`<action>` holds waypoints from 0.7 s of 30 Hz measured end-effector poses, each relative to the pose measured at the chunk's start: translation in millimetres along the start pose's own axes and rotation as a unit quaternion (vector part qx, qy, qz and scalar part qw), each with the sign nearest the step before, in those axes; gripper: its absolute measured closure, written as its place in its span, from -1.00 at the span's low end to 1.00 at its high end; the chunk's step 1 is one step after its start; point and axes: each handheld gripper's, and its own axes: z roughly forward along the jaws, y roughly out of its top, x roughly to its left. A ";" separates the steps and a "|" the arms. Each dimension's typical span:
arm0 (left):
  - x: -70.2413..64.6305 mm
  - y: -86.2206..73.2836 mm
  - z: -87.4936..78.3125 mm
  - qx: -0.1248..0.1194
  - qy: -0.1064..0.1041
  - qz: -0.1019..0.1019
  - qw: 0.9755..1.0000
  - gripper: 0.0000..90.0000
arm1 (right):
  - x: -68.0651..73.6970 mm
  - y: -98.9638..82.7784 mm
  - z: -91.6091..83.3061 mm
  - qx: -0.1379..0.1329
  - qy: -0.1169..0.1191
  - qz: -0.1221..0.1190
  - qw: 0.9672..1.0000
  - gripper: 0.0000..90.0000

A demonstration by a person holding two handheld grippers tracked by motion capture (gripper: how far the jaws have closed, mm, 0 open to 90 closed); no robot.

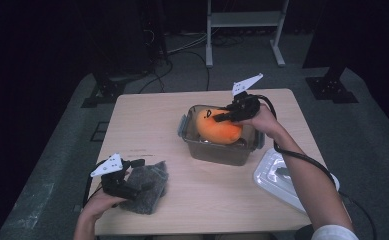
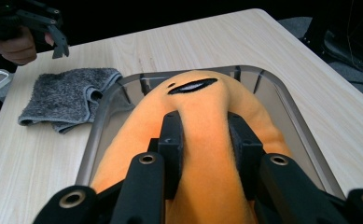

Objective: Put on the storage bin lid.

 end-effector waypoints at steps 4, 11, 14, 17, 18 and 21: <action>0.1 -0.2 0.0 0.001 0.000 0.000 1.000 -0.87 | -1.7 -1.7 4.5 0.006 -0.001 0.002 1.000 0.57; 0.3 -0.4 0.1 0.001 -0.001 0.000 1.000 -0.87 | -3.1 -4.5 11.4 0.017 -0.001 0.005 1.000 0.56; -0.1 -0.3 0.5 0.001 -0.002 0.000 1.000 -0.87 | -3.0 -5.3 13.7 0.020 0.001 0.006 1.000 0.56; -0.3 -0.4 0.9 0.003 -0.003 0.000 1.000 -0.87 | -3.1 -6.2 15.7 0.026 -0.001 0.004 1.000 0.55; -0.3 -0.4 1.0 0.003 -0.003 0.000 1.000 -0.87 | -3.3 -6.7 16.5 0.026 0.000 0.004 1.000 0.55; -0.1 -0.3 1.0 0.002 -0.003 0.000 1.000 -0.87 | -2.9 -6.3 17.7 0.029 -0.001 0.004 1.000 0.55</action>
